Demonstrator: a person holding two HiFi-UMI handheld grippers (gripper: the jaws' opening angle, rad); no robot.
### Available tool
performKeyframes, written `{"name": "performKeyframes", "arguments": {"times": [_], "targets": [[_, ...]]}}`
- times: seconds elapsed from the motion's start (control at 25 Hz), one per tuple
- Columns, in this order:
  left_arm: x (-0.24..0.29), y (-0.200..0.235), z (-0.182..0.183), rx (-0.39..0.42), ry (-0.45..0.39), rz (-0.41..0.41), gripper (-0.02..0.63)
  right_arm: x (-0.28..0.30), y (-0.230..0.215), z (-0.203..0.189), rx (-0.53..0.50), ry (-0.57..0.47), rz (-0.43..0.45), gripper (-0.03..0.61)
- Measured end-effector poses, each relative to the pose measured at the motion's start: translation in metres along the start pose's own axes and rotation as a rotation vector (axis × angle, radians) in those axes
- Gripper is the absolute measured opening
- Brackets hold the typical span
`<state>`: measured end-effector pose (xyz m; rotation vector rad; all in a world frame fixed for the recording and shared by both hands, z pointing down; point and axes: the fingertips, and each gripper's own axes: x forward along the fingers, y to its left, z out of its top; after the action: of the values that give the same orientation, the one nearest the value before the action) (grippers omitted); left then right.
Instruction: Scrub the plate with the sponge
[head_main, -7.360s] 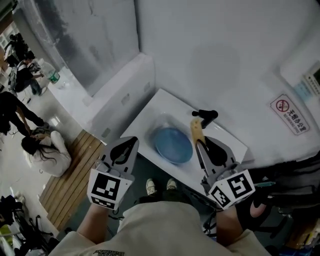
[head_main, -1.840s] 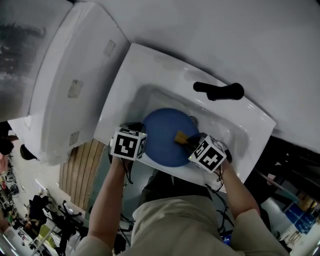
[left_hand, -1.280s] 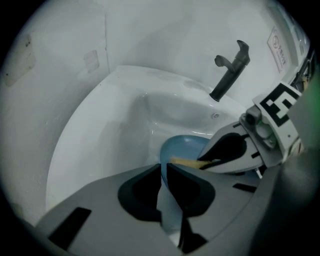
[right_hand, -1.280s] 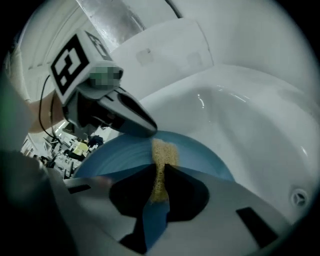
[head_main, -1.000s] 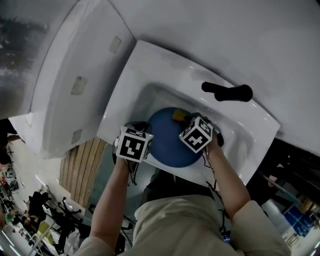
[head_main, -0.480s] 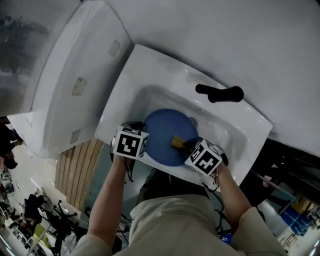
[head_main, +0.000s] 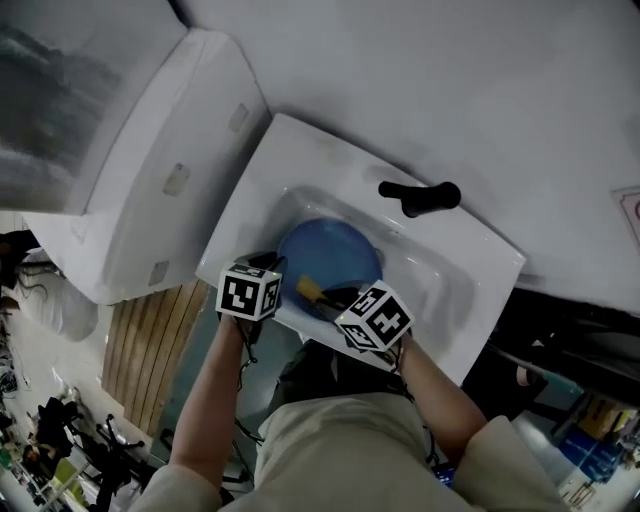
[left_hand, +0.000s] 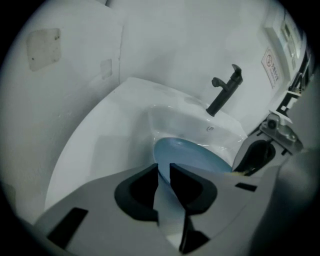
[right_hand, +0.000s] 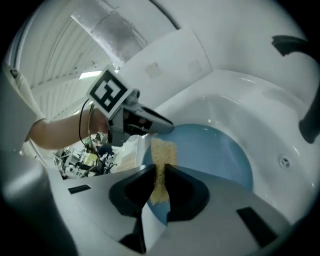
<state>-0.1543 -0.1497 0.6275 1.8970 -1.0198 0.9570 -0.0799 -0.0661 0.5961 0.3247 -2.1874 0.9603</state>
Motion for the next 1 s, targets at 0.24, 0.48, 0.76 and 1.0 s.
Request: {"name": "performKeyframes", "arguments": {"times": [0.24, 0.48, 0.76, 1.0], "targets": [[-0.046, 0.004, 0.009, -0.018, -0.123, 0.027, 0.043, -0.048, -0.007, 0.036, 0.058, -0.176, -0.110, 0.064], [-0.101, 0.001, 0.033, 0.012, -0.259, 0.092, 0.008, -0.096, 0.004, 0.064, -0.067, -0.295, -0.223, 0.064], [-0.177, -0.020, 0.062, 0.053, -0.443, 0.134, 0.008, -0.155, 0.043, 0.100, -0.171, -0.456, -0.285, 0.064], [-0.260, -0.054, 0.093, 0.169, -0.606, 0.188, 0.008, -0.214, 0.094, 0.137, -0.262, -0.604, -0.288, 0.064]]}}
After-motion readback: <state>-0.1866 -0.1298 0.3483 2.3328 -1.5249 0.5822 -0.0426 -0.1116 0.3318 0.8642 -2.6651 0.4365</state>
